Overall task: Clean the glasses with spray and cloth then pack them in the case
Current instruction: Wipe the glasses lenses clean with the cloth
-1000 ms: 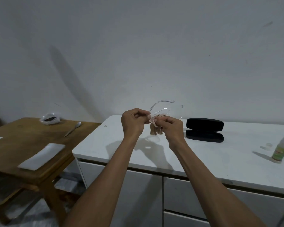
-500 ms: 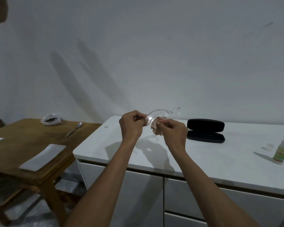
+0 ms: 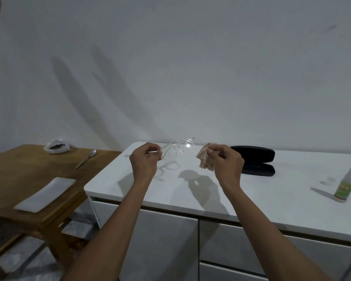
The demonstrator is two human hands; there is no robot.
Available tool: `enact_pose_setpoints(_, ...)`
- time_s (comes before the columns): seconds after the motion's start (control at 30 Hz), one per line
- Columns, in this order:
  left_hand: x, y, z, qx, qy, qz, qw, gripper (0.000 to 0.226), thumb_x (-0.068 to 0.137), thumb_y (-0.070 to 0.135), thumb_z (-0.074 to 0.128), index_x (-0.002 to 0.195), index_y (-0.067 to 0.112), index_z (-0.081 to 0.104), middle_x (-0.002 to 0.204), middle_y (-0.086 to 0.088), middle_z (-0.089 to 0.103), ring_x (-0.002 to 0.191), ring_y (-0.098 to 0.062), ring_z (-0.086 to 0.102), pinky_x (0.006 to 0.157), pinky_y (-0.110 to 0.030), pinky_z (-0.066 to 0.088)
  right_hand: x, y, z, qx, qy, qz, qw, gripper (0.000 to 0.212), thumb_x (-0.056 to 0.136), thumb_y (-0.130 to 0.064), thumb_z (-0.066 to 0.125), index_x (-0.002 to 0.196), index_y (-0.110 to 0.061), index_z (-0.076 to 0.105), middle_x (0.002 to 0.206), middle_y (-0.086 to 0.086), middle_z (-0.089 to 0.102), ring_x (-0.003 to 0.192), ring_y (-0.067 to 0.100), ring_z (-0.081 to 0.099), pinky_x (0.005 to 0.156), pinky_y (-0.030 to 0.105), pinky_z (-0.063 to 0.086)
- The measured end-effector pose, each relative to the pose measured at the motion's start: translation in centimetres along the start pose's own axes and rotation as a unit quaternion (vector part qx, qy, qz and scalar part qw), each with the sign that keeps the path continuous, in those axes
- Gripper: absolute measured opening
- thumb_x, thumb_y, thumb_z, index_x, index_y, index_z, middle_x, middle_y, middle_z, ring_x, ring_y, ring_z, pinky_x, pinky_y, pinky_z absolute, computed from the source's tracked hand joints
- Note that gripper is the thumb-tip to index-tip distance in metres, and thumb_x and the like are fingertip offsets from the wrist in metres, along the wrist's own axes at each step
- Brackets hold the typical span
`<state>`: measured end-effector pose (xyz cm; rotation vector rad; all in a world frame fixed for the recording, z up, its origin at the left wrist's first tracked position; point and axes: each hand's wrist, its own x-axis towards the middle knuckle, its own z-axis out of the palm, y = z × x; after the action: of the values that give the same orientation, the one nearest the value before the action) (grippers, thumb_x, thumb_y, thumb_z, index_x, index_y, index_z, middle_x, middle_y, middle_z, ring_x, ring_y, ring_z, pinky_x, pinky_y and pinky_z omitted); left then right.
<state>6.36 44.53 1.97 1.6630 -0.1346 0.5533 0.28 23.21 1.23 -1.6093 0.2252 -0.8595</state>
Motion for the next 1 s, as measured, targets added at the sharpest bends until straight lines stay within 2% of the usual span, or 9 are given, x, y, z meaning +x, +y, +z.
enact_pose_setpoints(0.13,-0.2,-1.2,0.0,-0.004,-0.002,-0.009,1.000,0.020,0.077,-0.009,0.075,0.075,0.011,0.075,0.071,0.000,0.073,0.064,-0.019,0.073,0.081,-0.053,0.062,0.3,0.7,-0.4,-0.004,0.005,-0.001,1.000,0.015,0.088,-0.009,0.074,0.100,-0.017,0.077,0.083,0.003,0.073,0.071,0.005,0.064,0.062,0.005,0.044)
enact_pose_setpoints(0.27,-0.1,-1.7,0.1,-0.014,-0.005,-0.015,1.000,0.024,0.077,-0.010,0.076,0.074,0.014,0.075,0.073,0.001,0.074,0.066,-0.018,0.074,0.083,-0.051,0.062,0.5,1.3,-0.6,-0.010,0.000,0.018,1.000,0.023,0.089,-0.011,0.074,0.111,-0.018,0.071,0.090,0.001,0.070,0.080,0.001,0.064,0.062,0.001,0.044)
enact_pose_setpoints(0.37,0.0,-2.0,0.2,-0.021,-0.008,-0.014,1.000,0.022,0.077,-0.010,0.076,0.076,0.011,0.075,0.075,-0.002,0.075,0.065,-0.015,0.073,0.084,-0.051,0.062,0.8,2.0,-0.7,-0.038,-0.007,0.027,0.999,0.014,0.091,-0.013,0.072,0.103,-0.011,0.077,0.091,-0.001,0.075,0.089,0.010,0.071,0.064,0.007,0.045)
enact_pose_setpoints(0.57,-0.1,-2.5,0.6,-0.022,-0.011,-0.019,1.000,0.016,0.077,-0.009,0.077,0.079,0.008,0.077,0.073,0.003,0.075,0.066,-0.016,0.073,0.085,-0.047,0.062,0.8,3.1,-1.8,-0.058,0.007,0.041,0.997,0.013,0.091,-0.016,0.068,0.096,-0.016,0.080,0.088,-0.005,0.076,0.085,0.008,0.070,0.067,0.013,0.045)
enact_pose_setpoints(0.63,-0.2,-2.7,0.7,-0.024,-0.011,-0.024,0.999,0.017,0.077,-0.009,0.077,0.079,0.008,0.077,0.072,0.005,0.075,0.066,-0.015,0.073,0.084,-0.044,0.063,0.9,3.4,-2.1,-0.056,0.013,0.045,0.997,0.012,0.091,-0.017,0.068,0.096,-0.017,0.080,0.088,-0.005,0.076,0.086,0.008,0.070,0.069,0.015,0.045)
enact_pose_setpoints(0.87,-0.2,-3.7,0.9,0.005,-0.010,-0.013,1.000,0.020,0.077,-0.012,0.075,0.080,0.008,0.077,0.079,-0.004,0.077,0.069,-0.016,0.073,0.075,-0.026,0.059,1.0,3.6,-2.5,-0.063,0.022,0.045,0.997,0.013,0.092,-0.017,0.069,0.099,-0.015,0.080,0.089,-0.004,0.076,0.085,0.005,0.068,0.068,0.013,0.043)
enact_pose_setpoints(1.0,0.0,-5.9,-0.1,0.063,-0.016,0.001,0.998,0.022,0.076,-0.014,0.073,0.079,0.008,0.078,0.078,-0.003,0.078,0.070,-0.017,0.075,0.078,-0.033,0.061,1.4,3.4,-3.0,-0.062,0.024,0.042,0.997,0.014,0.092,-0.018,0.068,0.099,-0.016,0.080,0.087,-0.005,0.076,0.082,0.004,0.067,0.068,0.014,0.045)
